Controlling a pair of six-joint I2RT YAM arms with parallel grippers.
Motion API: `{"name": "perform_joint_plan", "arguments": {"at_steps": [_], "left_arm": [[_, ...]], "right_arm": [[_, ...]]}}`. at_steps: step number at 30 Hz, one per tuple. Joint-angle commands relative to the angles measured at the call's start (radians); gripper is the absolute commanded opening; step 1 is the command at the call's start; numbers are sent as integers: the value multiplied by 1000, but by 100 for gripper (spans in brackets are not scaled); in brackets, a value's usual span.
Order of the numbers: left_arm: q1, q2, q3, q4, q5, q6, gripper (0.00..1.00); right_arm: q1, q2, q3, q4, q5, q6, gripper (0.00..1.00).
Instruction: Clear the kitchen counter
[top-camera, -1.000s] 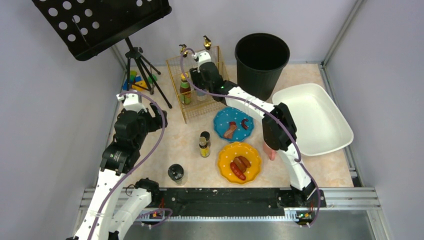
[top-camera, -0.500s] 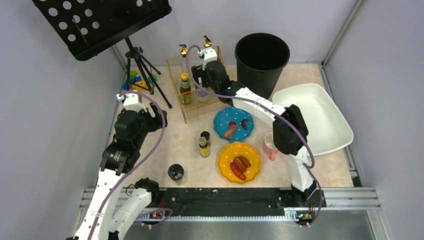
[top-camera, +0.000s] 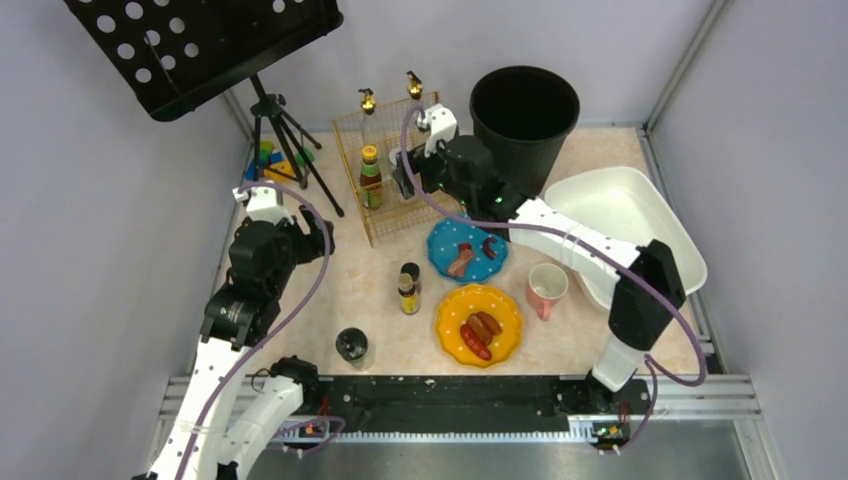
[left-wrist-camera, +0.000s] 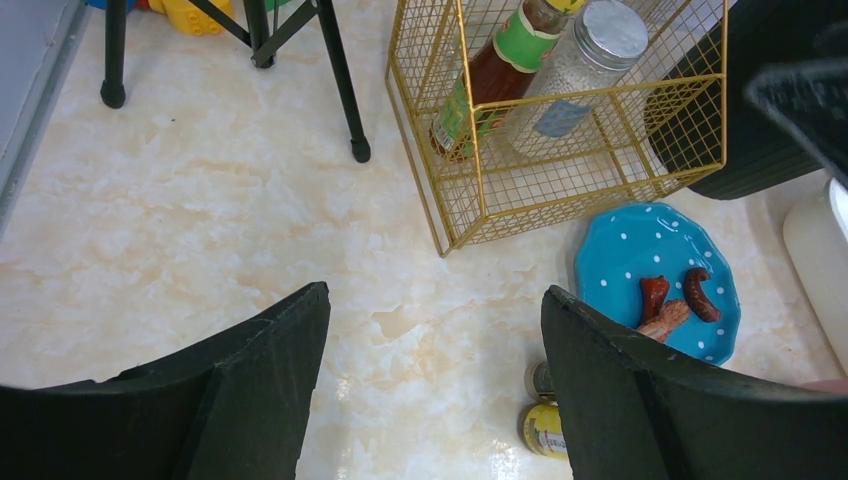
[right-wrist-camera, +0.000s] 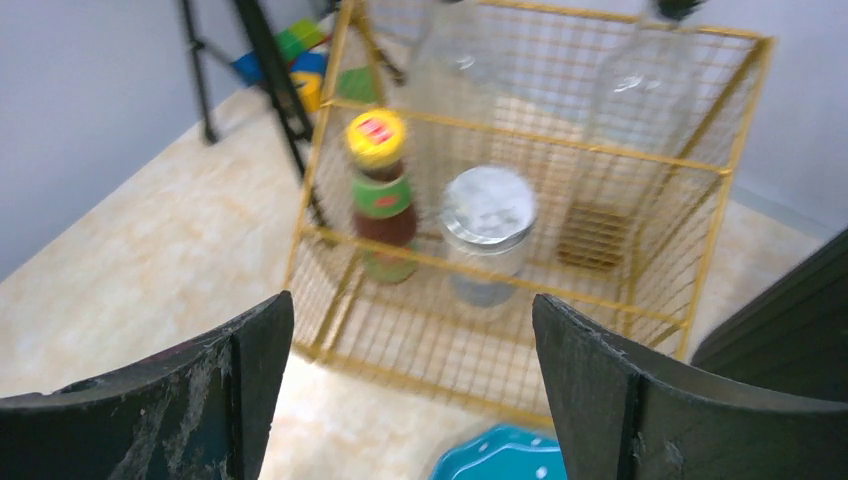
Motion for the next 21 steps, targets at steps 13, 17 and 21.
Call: {"name": "perform_joint_plan", "arguments": {"at_steps": [13,17,21], "left_arm": [[9,-31,9,29,-54,13,82],[15,-32,8,29,-60,12,83],[18,-31,7,28,-65,10,85]], "right_arm": [[258,-452,-439,18,-542,-278,90],[353,-453,-484,10,-555,-348,93],[413,-402,-491,12,-576,-381,94]]}}
